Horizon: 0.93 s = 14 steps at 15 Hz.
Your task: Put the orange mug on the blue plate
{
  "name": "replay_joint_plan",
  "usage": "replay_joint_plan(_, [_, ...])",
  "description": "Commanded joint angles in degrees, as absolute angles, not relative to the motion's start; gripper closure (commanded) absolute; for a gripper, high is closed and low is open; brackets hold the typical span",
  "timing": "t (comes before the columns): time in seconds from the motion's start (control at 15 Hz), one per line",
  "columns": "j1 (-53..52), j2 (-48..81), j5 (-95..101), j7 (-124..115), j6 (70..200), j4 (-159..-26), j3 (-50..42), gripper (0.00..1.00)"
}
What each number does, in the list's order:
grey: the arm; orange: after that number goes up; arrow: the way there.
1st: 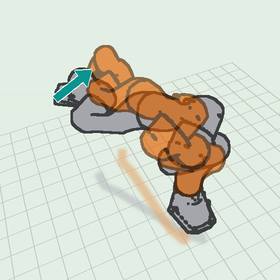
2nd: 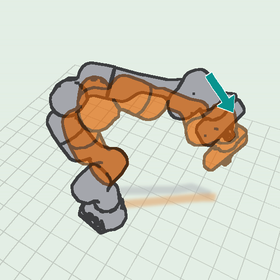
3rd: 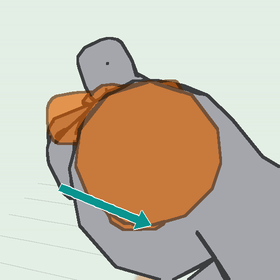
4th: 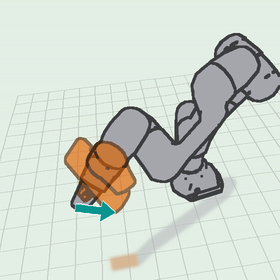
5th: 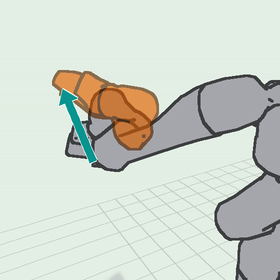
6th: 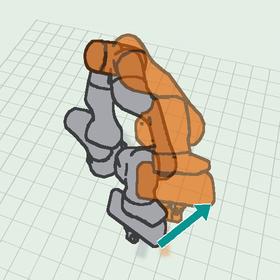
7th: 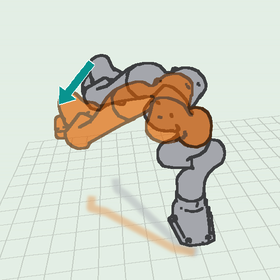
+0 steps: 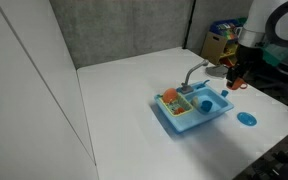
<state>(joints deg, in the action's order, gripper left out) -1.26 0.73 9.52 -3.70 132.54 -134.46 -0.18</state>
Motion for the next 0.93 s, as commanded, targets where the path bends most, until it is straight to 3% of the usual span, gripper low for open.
replay_joint_plan(0.0, [1.4, -2.6, 7.4, -1.6, 132.5, -137.1, -2.2, 0.64])
replay_joint_plan(0.87, [10.3, -1.3, 6.4, -1.0, 133.9, -138.1, -10.7, 0.64])
